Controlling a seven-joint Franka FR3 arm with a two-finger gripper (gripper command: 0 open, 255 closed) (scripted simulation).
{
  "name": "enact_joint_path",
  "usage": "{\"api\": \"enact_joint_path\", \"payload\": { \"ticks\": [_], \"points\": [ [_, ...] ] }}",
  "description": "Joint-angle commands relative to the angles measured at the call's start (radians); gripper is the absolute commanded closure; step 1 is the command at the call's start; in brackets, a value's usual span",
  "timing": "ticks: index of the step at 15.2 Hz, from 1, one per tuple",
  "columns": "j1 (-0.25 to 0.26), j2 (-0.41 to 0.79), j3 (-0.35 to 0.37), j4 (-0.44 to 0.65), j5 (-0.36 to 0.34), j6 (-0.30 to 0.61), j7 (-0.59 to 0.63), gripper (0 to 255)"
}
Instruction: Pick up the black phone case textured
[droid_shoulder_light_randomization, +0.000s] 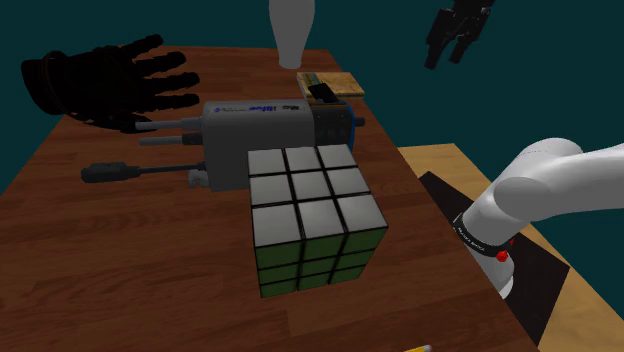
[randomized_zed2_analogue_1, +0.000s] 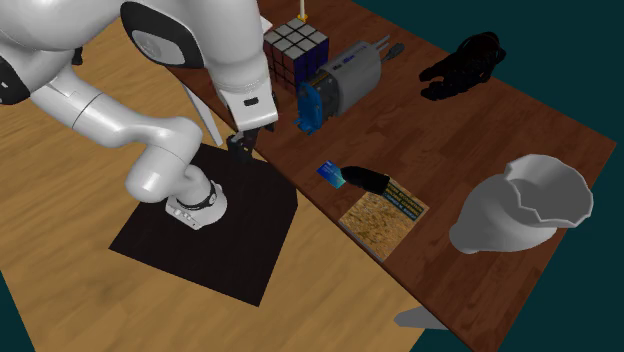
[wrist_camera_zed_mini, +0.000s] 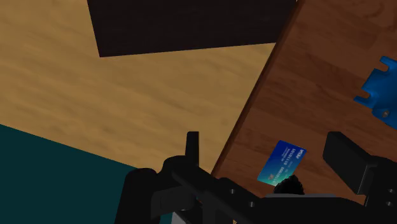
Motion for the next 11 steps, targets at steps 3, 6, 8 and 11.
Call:
{"api": "enact_joint_path", "payload": {
  "ticks": [3,6,8,11],
  "points": [
    [-0.002,0.053,0.027,-0.002,0.009,0.058,0.029,0],
    [-0.007,0.141,0.065,0.006,0.017,0.142,0.072,0],
    [-0.011,0.204,0.09,0.018,0.019,0.195,0.102,0],
    [-0.018,0.305,0.127,0.047,0.014,0.269,0.148,0]
  ]
}}
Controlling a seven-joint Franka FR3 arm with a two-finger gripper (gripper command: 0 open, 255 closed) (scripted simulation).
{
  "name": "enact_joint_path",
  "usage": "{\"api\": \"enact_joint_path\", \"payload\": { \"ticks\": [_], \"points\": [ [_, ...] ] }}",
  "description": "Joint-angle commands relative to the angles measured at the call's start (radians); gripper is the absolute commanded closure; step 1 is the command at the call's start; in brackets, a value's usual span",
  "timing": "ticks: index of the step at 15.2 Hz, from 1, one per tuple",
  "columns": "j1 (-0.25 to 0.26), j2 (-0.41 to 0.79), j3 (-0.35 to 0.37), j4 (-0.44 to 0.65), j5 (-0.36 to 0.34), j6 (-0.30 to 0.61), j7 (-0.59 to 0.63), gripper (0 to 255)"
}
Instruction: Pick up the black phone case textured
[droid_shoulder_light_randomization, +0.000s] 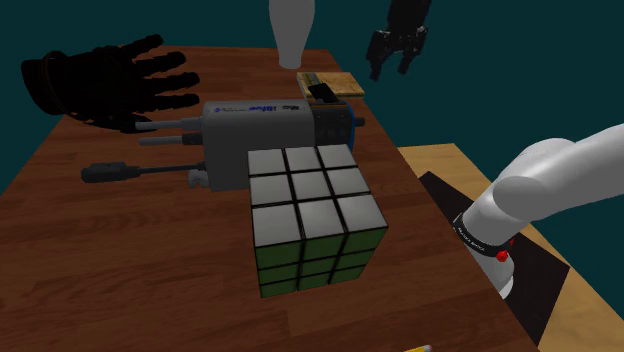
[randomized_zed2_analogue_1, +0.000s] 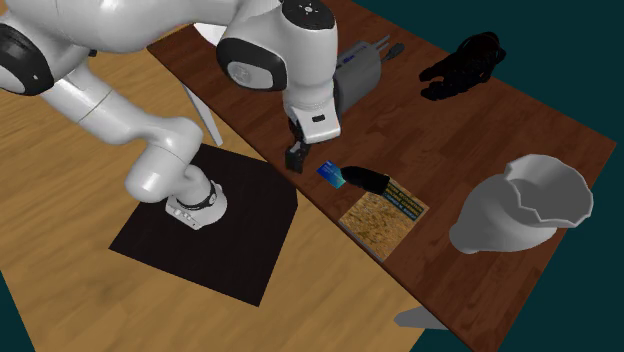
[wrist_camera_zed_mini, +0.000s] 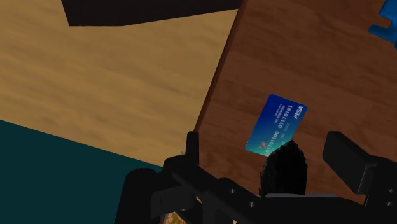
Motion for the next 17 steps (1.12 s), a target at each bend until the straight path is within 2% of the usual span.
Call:
{"api": "enact_joint_path", "payload": {
  "ticks": [1,6,12,17],
  "points": [
    [-0.005,0.074,0.026,0.027,-0.004,0.05,0.035,0],
    [-0.019,0.257,0.081,0.111,-0.039,0.149,0.121,0],
    [-0.025,0.482,0.126,0.249,-0.115,0.226,0.23,0],
    [-0.024,0.497,0.127,0.198,-0.121,0.292,0.237,0]
  ]
}}
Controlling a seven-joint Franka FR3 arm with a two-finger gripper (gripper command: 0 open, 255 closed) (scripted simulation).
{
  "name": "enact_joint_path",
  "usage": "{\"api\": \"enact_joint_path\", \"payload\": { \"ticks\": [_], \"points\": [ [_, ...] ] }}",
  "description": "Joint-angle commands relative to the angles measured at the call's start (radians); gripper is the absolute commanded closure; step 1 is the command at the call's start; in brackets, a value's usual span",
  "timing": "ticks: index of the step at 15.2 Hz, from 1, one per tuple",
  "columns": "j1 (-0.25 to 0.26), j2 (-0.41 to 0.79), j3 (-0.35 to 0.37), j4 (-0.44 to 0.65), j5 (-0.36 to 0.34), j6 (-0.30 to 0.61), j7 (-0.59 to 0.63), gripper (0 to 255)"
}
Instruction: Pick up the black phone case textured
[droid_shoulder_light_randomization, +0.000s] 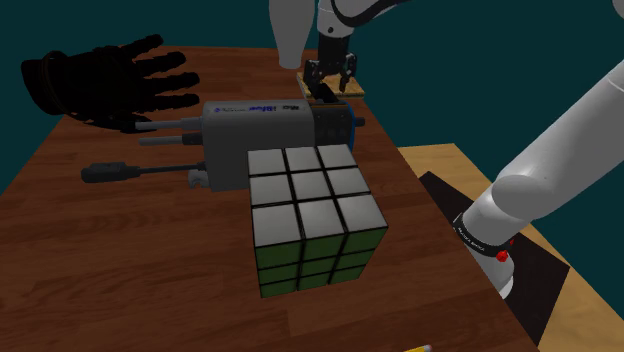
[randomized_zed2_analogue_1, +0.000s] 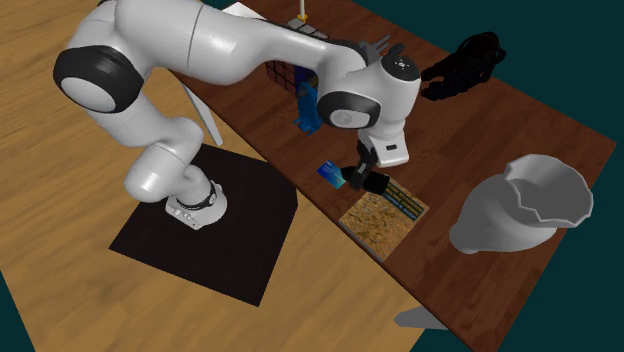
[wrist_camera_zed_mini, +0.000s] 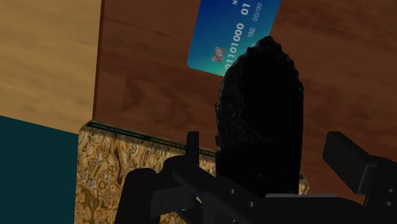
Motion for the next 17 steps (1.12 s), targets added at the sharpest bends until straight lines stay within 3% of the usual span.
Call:
{"api": "enact_joint_path", "payload": {
  "ticks": [1,4,5,14,17],
  "points": [
    [0.0,0.01,0.001,-0.018,-0.004,0.028,0.004,0],
    [0.001,0.016,0.002,-0.033,-0.006,0.049,0.007,0],
    [0.001,0.015,0.002,-0.036,-0.005,0.05,0.007,255],
    [0.001,0.016,0.002,-0.033,-0.006,0.049,0.007,255],
    [0.0,0.005,0.001,-0.005,-0.002,0.009,0.002,255]
  ]
}}
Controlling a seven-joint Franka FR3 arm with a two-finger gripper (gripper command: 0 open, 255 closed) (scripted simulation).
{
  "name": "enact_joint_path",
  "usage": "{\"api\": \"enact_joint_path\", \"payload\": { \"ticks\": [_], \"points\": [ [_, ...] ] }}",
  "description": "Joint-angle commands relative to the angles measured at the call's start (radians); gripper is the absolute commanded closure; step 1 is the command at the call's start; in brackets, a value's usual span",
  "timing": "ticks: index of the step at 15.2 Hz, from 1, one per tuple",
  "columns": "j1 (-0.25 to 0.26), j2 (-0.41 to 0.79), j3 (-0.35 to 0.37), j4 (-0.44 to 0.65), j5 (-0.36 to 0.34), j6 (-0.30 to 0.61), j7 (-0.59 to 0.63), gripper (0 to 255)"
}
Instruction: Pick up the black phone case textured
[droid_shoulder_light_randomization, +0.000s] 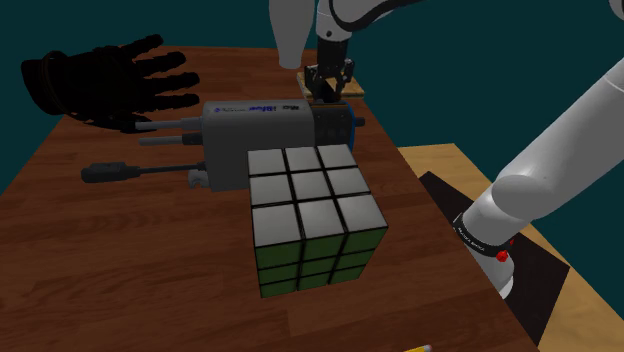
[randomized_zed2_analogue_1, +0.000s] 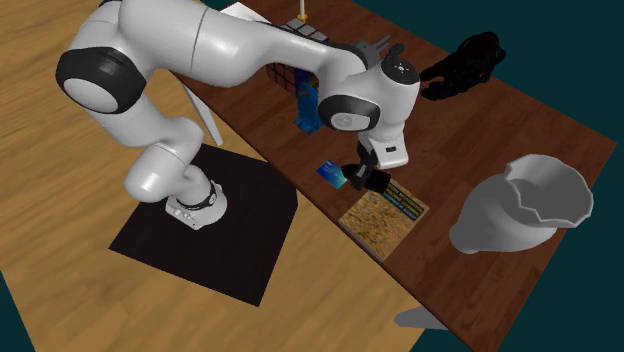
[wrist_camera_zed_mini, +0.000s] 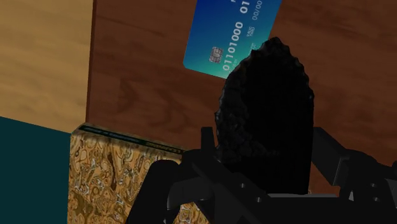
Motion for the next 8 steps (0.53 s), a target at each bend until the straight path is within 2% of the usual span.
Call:
{"api": "enact_joint_path", "payload": {
  "ticks": [1,8],
  "points": [
    [-0.001,-0.009,-0.002,0.015,0.003,-0.024,-0.005,255],
    [-0.002,-0.027,-0.004,0.091,0.009,-0.116,-0.013,255]
  ]
}}
